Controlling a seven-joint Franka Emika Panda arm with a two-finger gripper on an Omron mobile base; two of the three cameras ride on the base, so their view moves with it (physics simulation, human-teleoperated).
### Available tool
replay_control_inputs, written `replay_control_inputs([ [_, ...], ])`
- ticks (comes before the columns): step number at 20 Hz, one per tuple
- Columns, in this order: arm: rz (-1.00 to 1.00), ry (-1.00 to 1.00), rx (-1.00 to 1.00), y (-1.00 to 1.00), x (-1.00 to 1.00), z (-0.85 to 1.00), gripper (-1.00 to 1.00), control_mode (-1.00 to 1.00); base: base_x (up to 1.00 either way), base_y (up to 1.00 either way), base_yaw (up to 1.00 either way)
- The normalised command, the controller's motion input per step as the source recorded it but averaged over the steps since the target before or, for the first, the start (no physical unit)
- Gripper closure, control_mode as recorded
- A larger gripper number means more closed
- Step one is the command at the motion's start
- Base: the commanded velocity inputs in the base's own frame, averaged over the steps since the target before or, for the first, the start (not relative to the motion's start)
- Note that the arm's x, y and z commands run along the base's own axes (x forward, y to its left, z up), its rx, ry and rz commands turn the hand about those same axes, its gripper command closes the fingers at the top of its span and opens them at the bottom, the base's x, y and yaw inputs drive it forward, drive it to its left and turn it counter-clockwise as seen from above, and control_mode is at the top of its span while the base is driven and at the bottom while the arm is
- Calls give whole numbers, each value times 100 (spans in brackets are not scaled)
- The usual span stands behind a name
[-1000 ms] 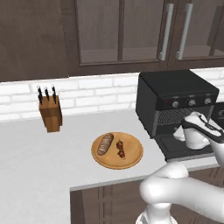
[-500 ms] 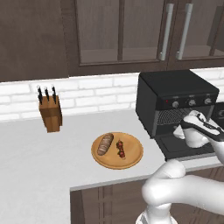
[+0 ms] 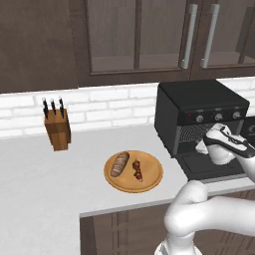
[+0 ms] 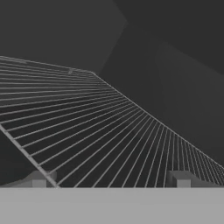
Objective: Pick up the kebab skewer and baguette bread, and place them inside the toaster oven. Close the toaster oven door and start by setting the timer.
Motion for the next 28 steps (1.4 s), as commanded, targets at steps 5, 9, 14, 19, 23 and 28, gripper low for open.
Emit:
replay_control_inputs([
  [5,0,0,0,0,11,-35,-100,-100,0,0,0],
  [9,0,0,0,0,1,-36,-100,-100,0,0,0],
  [14,0,0,0,0,0,-34,-100,-100,0,0,0],
  [19,0,-3,3,0,0,-5,100,-100,0,0,0],
  [23,0,-12,7,0,0,0,100,-100,0,0,0],
  [28,0,-14,7,0,0,3,100,-100,0,0,0],
])
